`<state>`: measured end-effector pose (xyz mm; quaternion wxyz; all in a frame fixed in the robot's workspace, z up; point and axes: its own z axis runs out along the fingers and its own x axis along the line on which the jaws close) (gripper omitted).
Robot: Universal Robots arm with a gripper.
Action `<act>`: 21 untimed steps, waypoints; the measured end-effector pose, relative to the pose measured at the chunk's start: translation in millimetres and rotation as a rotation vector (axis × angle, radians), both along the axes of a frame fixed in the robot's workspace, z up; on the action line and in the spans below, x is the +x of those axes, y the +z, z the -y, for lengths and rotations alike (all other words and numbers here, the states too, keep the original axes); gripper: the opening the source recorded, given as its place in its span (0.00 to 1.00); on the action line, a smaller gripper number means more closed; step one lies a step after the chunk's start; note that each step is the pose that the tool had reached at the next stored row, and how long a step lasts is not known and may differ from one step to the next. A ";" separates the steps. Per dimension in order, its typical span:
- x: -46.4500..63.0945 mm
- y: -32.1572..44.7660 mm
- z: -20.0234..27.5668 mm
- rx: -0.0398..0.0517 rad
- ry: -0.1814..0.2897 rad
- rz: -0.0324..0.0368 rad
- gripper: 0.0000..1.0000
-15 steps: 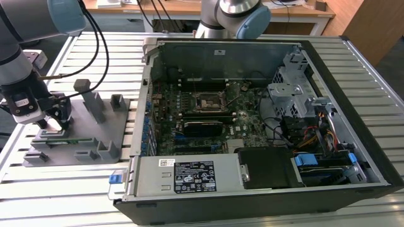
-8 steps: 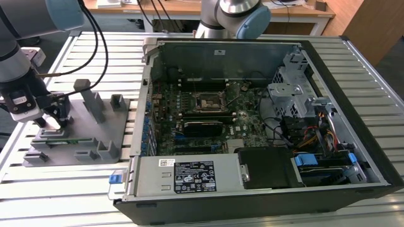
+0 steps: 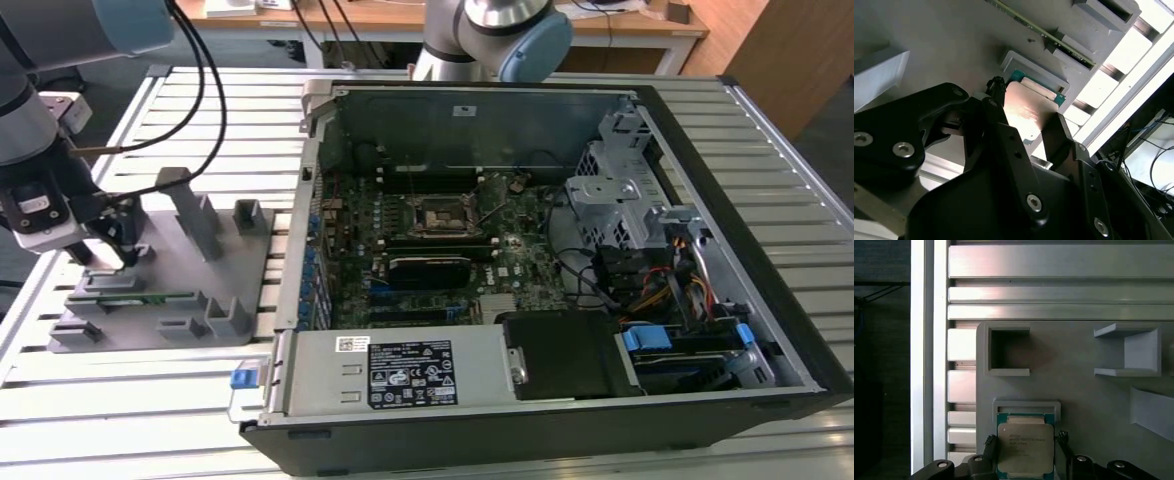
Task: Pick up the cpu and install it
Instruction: 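Pick up the cpu and move it towards the insertion slot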
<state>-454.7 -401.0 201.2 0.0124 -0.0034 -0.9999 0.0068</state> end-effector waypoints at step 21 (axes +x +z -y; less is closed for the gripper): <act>-0.3 9.6 0.0 0.0014 0.000 -0.0002 0.54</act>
